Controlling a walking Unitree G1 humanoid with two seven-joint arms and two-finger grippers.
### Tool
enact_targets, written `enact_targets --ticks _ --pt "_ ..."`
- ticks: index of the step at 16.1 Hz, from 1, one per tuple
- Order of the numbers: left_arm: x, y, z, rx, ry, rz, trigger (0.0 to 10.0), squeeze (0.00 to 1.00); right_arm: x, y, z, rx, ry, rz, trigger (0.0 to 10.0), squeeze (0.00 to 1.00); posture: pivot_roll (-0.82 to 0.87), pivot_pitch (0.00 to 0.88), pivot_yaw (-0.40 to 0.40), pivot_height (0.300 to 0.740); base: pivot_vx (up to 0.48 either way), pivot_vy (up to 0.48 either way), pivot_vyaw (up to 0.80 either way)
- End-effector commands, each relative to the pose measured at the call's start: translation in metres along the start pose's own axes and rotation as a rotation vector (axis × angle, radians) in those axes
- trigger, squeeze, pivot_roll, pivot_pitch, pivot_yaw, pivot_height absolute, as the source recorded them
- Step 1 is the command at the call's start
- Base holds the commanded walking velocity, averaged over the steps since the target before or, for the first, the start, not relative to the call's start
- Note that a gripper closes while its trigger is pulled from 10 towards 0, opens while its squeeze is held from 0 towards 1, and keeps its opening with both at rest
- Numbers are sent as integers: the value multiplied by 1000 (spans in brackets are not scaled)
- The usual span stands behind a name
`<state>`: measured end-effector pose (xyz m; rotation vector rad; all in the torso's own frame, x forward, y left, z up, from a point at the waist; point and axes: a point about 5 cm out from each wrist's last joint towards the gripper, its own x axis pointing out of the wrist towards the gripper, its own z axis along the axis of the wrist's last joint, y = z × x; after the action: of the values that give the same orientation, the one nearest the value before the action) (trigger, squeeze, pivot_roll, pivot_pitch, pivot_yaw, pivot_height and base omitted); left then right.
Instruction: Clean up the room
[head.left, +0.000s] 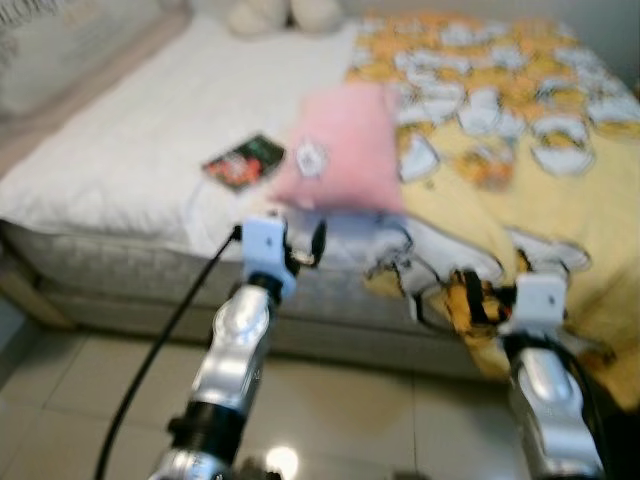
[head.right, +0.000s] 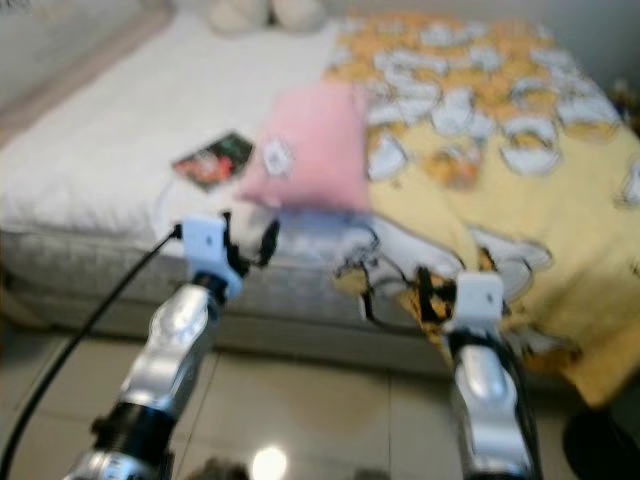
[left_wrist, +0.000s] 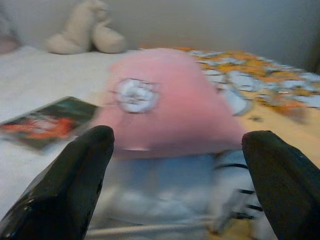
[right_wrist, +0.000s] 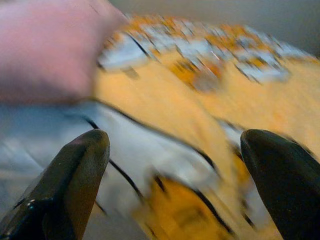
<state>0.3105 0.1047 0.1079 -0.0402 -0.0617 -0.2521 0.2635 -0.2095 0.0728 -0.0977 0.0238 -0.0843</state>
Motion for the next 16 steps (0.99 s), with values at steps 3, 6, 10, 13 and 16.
enact_targets --ticks 3,6,10,13,16 --pt "-4 14 -2 4 7 45 10000 0 1 13 2 -2 -13 43 10000 0 -144 0 61 697 480 0 0" --pt "-2 13 0 5 -6 42 10000 0 3 12 3 -5 -20 43 10000 0 -143 0 57 697 480 0 0" --pt "1 12 4 7 -21 39 10000 0 4 11 3 -15 -19 41 10000 0 -144 0 55 697 480 0 0" --pt "9 3 12 -5 -46 0 10000 0 9 9 12 -6 -41 8 10000 0 -152 0 53 697 480 0 0" --pt "36 2 44 15 -121 -2 10000 0 37 -2 55 -10 -149 -64 10000 0 -164 0 55 697 480 0 0"
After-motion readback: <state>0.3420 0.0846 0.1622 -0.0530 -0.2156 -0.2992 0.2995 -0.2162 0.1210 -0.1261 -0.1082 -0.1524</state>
